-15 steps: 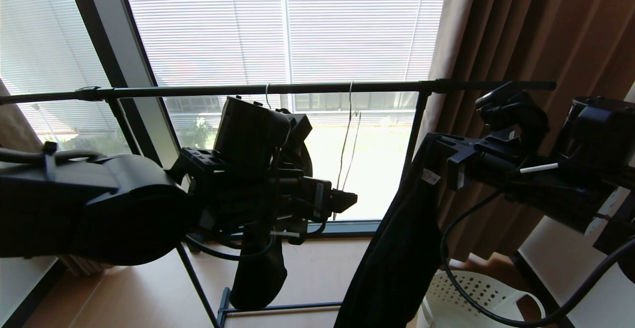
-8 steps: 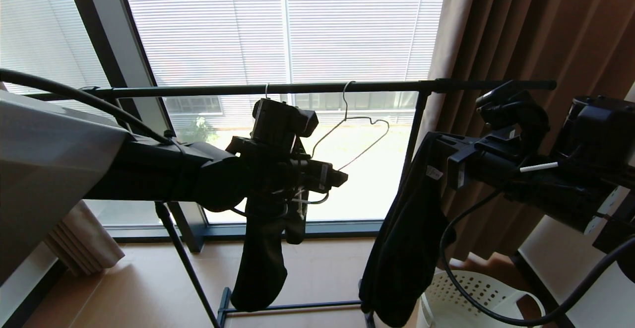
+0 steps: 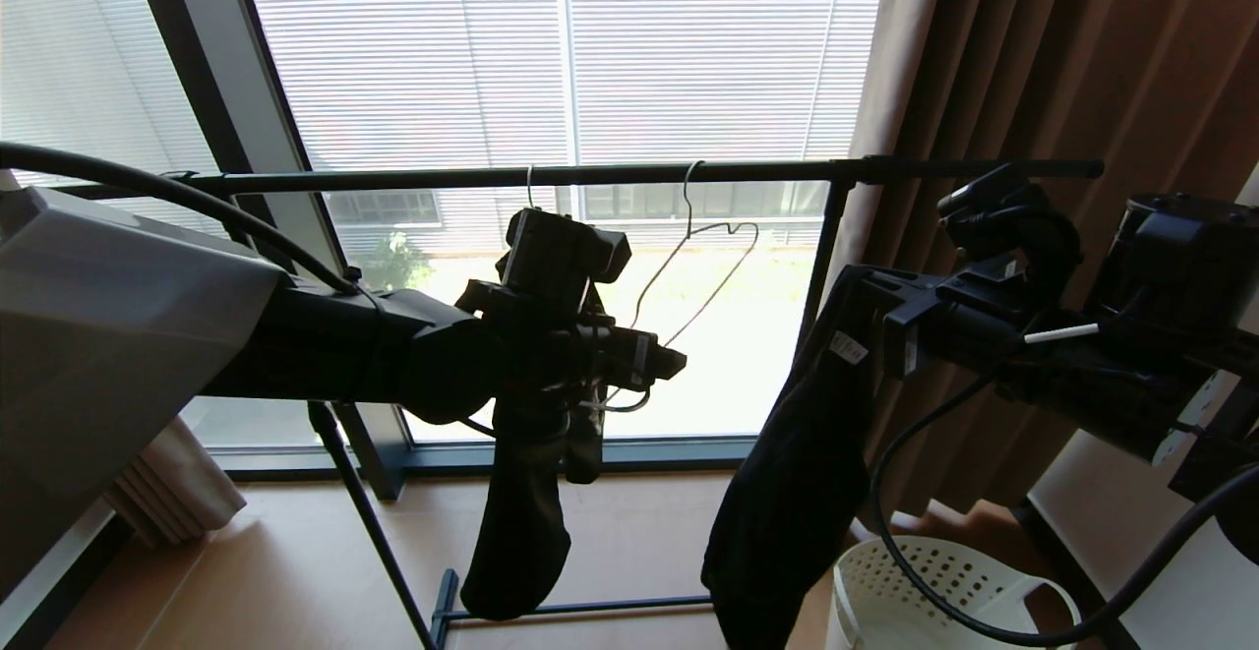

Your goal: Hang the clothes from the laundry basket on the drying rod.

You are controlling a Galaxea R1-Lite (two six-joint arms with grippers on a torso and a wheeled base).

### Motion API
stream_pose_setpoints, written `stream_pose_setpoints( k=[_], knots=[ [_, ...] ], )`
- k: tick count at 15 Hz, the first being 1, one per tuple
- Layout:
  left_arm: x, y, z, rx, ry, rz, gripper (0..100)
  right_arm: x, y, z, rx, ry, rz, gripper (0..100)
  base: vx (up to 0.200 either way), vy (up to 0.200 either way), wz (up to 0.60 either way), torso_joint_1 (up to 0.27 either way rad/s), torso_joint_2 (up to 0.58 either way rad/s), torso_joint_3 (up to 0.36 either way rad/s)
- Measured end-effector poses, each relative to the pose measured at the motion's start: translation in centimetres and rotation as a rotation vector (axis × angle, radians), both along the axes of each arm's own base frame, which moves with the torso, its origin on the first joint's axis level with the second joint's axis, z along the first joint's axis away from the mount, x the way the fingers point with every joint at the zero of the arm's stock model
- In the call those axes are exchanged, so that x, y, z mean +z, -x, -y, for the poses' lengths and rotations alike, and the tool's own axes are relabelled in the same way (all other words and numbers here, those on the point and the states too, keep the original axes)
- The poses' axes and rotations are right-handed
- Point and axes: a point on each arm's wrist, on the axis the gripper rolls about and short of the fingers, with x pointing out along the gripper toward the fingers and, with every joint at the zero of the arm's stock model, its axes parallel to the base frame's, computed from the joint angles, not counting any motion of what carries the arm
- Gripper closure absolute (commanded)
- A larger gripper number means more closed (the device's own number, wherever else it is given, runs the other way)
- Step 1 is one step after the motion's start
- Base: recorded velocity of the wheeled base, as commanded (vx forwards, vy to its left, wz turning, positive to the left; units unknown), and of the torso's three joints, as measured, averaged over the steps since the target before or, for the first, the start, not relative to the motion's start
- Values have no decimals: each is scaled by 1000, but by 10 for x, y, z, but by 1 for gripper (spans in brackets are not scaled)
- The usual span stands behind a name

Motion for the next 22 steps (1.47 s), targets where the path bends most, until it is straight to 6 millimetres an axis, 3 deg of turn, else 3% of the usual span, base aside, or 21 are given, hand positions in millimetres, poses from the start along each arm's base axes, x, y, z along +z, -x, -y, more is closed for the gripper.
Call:
stream_pose_setpoints(
  k=[4,9,15,16,22],
  knots=[
    [10,1,0,-1,12,27,0,-1,1,0,0,2,-4,100,0,0,0,0,0,0],
    [13,-28,26,50,-6,91,0,-1,1,0,0,2,-5,100,0,0,0,0,0,0],
    [-22,-50,60,113,-85,102,0,-1,0,0,0,2,-3,100,0,0,0,0,0,0],
    [-28,-52,61,125,-97,98,100,-1,0,0,0,2,-3,100,0,0,0,0,0,0],
    [-36,-54,62,131,-109,89,100,-3,0,0,0,5,-8,100,0,0,0,0,0,0]
  ],
)
